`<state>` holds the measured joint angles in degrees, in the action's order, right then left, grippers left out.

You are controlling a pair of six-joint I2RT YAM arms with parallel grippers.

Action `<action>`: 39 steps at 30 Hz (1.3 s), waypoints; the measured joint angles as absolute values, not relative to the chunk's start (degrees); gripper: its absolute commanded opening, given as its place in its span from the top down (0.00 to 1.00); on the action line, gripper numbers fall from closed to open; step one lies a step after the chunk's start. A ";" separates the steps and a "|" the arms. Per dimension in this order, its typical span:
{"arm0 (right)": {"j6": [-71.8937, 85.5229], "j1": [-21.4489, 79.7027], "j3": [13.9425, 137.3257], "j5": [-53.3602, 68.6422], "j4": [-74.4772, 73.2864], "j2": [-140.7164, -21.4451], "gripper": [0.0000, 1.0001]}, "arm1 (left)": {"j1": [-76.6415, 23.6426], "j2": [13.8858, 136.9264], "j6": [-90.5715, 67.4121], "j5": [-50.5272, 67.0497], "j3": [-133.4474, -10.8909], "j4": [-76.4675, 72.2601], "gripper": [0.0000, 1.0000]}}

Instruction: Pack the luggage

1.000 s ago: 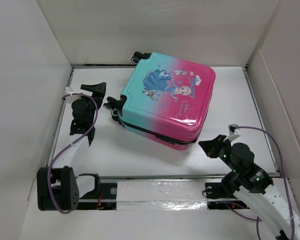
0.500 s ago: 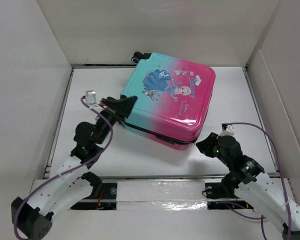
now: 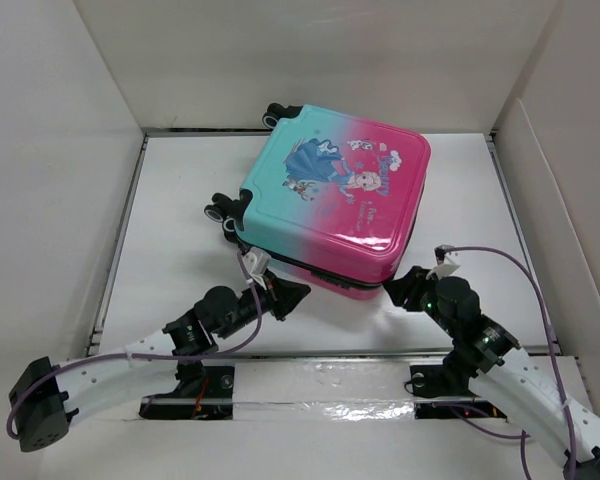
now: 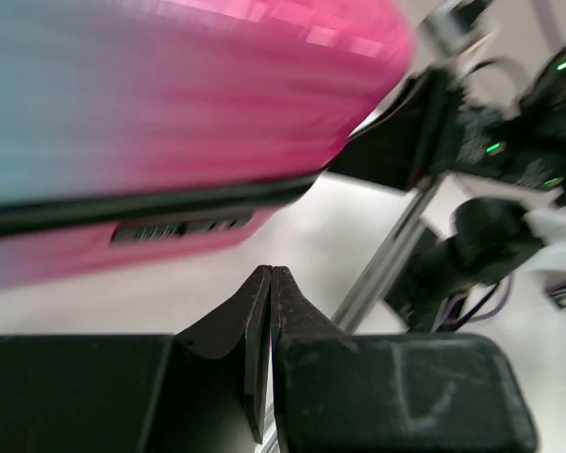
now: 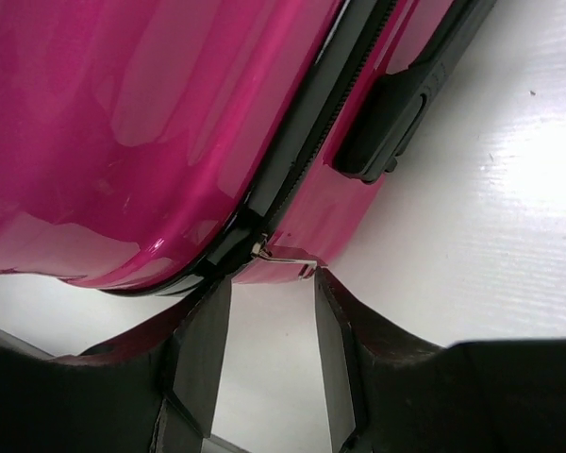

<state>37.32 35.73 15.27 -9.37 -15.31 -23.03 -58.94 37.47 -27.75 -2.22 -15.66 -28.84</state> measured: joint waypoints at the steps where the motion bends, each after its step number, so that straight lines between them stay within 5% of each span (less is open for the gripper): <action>1: 36.60 35.73 14.61 -9.30 -14.39 -22.44 0.53 | -58.96 38.04 -27.70 -2.35 -14.72 -28.60 1.00; 6: 33.71 35.73 10.90 -9.19 -8.05 -20.51 0.56 | -59.16 43.44 -27.73 -2.81 -12.78 -29.43 0.99; 22: 30.17 35.73 9.32 -10.09 2.48 -26.63 1.00 | -59.05 66.54 -27.77 0.45 -17.17 -44.60 0.92; 28: 29.95 35.73 8.51 -10.26 5.54 -27.99 1.00 | -59.02 69.34 -27.86 1.30 -19.97 -46.81 0.72; 34: 31.66 35.73 8.38 -8.93 5.08 -27.27 1.00 | -59.02 71.57 -27.97 1.93 -21.06 -47.31 0.72; 39: 35.53 35.73 8.40 -10.48 2.44 -24.80 0.78 | -58.96 71.59 -27.94 2.15 -21.39 -47.27 0.72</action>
<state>35.53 35.73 8.40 -10.48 2.44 -24.80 -58.96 71.59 -27.94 2.15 -21.39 -47.27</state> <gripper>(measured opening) 0.136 0.283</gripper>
